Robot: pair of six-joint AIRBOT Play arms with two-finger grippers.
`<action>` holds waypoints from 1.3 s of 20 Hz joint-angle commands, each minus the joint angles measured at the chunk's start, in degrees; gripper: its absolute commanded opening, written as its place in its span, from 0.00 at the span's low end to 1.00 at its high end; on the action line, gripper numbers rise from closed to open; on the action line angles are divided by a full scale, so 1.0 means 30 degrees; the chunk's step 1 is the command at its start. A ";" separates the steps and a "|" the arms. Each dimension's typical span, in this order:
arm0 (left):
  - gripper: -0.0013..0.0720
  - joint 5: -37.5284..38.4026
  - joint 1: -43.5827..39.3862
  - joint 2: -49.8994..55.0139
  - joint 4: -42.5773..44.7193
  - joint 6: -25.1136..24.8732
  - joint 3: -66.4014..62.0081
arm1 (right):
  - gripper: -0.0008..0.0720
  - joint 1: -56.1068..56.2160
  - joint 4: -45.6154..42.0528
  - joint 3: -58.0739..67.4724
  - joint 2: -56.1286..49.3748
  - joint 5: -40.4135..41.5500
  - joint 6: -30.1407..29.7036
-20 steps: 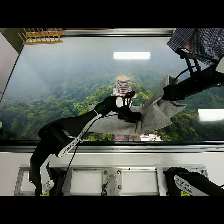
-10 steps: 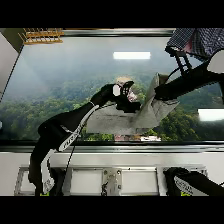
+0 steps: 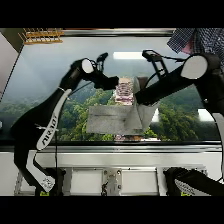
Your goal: Fold the clothes and pants, and hang the long-sleeved shirts on hangers.
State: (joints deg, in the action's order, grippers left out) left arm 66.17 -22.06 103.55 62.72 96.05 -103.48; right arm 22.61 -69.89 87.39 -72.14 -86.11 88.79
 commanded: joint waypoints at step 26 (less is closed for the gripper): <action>0.03 -0.0911 0.5559 -1.0688 0.1027 -0.1800 1.1832 | 0.90 0.0160 0.0459 -1.2182 0.1246 1.0877 0.1829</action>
State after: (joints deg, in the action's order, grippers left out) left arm 66.76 -2.85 75.00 66.35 91.15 -77.52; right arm 32.64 -68.23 63.13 -76.58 -50.87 94.96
